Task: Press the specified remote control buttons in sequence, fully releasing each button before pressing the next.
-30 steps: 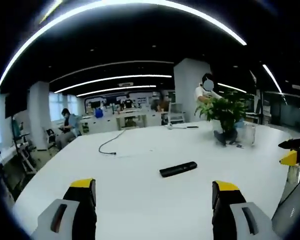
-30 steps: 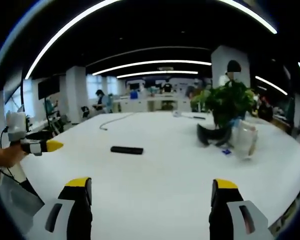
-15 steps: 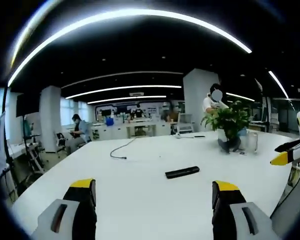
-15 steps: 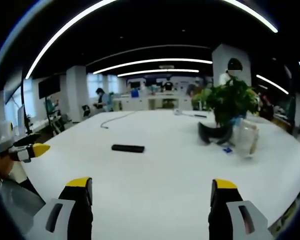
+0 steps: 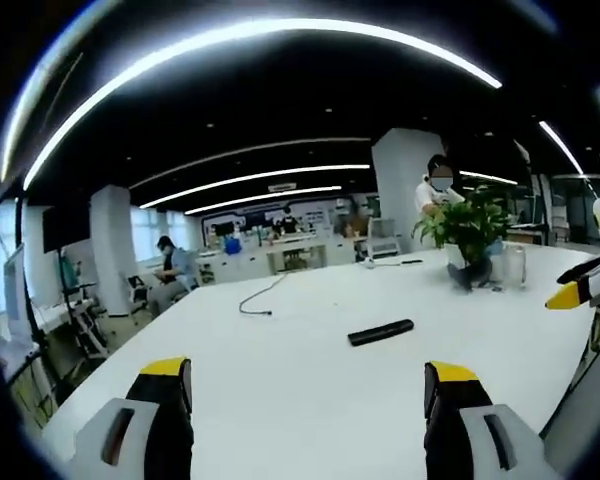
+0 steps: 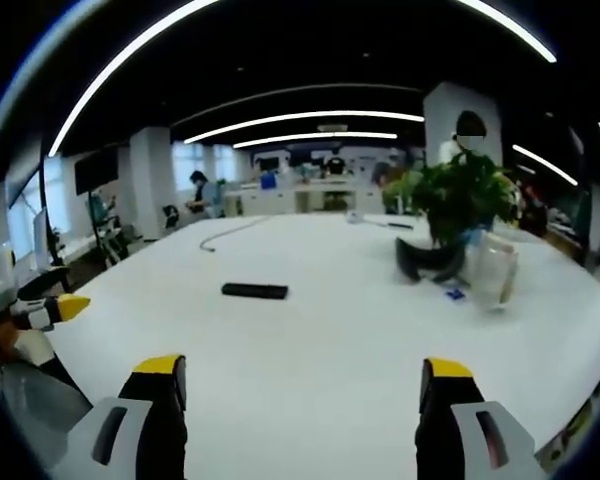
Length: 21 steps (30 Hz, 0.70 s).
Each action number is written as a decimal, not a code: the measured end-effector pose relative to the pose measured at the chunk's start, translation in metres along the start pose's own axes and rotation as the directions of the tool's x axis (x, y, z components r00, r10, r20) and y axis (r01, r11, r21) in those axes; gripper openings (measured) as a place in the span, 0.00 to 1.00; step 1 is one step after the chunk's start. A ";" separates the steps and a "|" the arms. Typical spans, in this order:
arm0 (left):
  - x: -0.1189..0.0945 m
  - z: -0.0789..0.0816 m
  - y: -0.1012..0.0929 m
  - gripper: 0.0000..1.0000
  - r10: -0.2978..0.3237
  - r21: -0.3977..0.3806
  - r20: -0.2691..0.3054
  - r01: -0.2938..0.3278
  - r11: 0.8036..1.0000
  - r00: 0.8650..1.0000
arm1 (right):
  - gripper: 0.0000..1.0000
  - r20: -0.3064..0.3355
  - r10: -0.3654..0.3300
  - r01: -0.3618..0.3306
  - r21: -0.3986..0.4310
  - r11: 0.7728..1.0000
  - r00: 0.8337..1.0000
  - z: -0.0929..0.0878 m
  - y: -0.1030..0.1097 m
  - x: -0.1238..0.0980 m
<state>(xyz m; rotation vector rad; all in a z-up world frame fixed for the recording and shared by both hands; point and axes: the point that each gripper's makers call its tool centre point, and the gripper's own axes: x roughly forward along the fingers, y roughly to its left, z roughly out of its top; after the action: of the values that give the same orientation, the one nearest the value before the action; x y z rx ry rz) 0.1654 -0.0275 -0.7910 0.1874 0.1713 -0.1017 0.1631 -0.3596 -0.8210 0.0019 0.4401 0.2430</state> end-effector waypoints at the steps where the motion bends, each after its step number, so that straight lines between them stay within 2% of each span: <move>1: 0.000 0.000 -0.001 1.00 -0.002 0.028 0.008 0.002 1.000 1.000 | 0.96 -0.005 0.001 -0.001 -0.001 1.000 1.000 -0.001 0.000 0.000; 4: 0.003 0.000 -0.008 1.00 -0.027 0.048 0.010 0.026 0.998 1.000 | 0.96 -0.008 0.003 -0.003 -0.004 1.000 1.000 -0.001 0.001 0.001; 8: 0.004 -0.008 -0.013 1.00 -0.058 0.024 -0.046 0.059 0.998 0.997 | 0.94 -0.009 0.008 -0.008 -0.001 1.000 1.000 -0.001 0.002 0.001; 13: 0.002 -0.007 -0.008 1.00 -0.046 -0.007 -0.038 0.046 0.999 0.998 | 0.93 0.011 0.010 -0.010 0.004 1.000 1.000 0.002 0.002 -0.001; 15: 0.001 -0.010 -0.008 1.00 -0.041 -0.013 -0.062 0.040 0.999 0.997 | 0.93 0.009 0.012 -0.012 0.002 1.000 1.000 0.001 0.003 -0.001; 17: 0.001 -0.010 -0.007 1.00 -0.037 -0.008 -0.061 0.037 0.999 0.997 | 0.93 0.012 0.013 -0.013 0.003 1.000 1.000 0.002 0.003 -0.001; 19: 0.001 -0.007 -0.009 1.00 -0.045 -0.007 -0.052 0.044 0.999 0.998 | 0.92 0.018 0.016 -0.016 0.010 1.000 1.000 0.003 0.003 -0.002; 21: 0.001 -0.009 -0.013 1.00 -0.058 -0.004 -0.065 0.058 0.998 0.996 | 0.92 0.020 0.020 -0.020 0.017 1.000 1.000 0.003 0.002 -0.002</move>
<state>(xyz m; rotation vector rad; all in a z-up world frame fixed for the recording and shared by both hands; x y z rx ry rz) 0.1629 -0.0384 -0.8025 0.1841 0.2421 -0.1532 0.1624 -0.3576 -0.8172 0.0256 0.4230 0.2586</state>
